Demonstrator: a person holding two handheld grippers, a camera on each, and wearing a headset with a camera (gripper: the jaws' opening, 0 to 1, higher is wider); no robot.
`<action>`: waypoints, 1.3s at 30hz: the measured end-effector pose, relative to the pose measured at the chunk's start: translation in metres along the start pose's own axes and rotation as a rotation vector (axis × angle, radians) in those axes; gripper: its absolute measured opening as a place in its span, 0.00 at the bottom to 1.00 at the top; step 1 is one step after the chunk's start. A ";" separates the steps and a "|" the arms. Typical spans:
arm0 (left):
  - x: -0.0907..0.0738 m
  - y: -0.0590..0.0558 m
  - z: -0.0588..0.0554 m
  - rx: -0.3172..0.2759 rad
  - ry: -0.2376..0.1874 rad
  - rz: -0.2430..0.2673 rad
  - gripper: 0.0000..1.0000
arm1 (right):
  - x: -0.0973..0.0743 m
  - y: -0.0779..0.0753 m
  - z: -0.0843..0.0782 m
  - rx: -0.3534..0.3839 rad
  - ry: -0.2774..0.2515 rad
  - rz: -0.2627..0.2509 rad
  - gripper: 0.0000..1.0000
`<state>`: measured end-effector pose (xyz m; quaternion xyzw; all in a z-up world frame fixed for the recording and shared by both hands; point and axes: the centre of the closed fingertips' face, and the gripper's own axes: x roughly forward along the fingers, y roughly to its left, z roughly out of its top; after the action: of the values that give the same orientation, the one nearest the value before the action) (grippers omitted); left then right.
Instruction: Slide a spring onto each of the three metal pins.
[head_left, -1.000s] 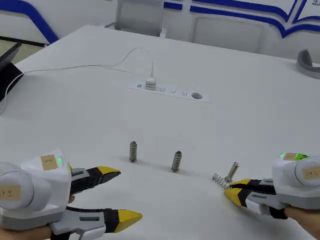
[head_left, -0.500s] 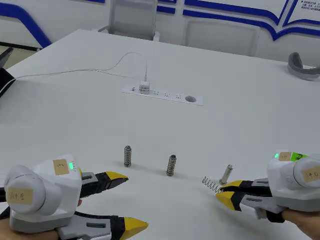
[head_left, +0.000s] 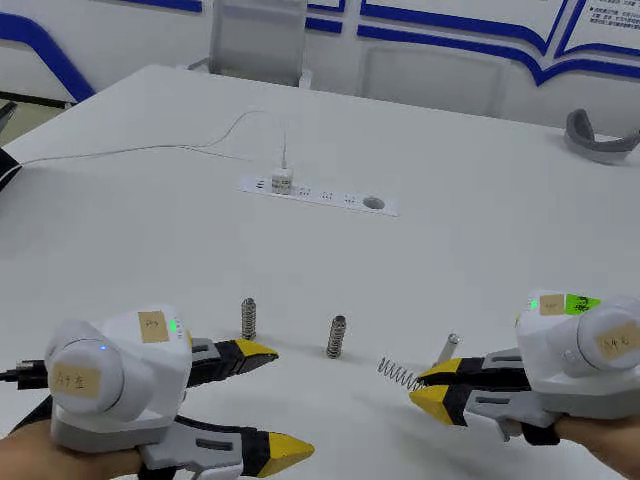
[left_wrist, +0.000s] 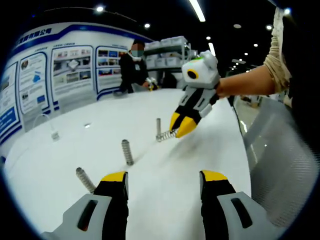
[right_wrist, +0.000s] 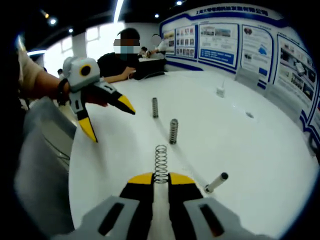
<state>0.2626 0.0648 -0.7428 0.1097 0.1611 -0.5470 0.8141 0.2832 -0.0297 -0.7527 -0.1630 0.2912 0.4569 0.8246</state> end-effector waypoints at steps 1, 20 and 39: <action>0.002 -0.001 0.001 0.006 0.001 -0.005 0.58 | 0.000 0.003 0.002 -0.009 -0.001 0.010 0.12; 0.015 -0.014 0.012 0.058 -0.012 -0.065 0.49 | 0.006 0.050 0.024 -0.161 0.034 0.175 0.12; 0.020 -0.030 0.015 0.155 -0.018 -0.119 0.25 | 0.008 0.068 0.024 -0.259 0.087 0.242 0.12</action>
<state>0.2436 0.0314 -0.7370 0.1579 0.1170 -0.6062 0.7706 0.2365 0.0242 -0.7390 -0.2509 0.2828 0.5791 0.7223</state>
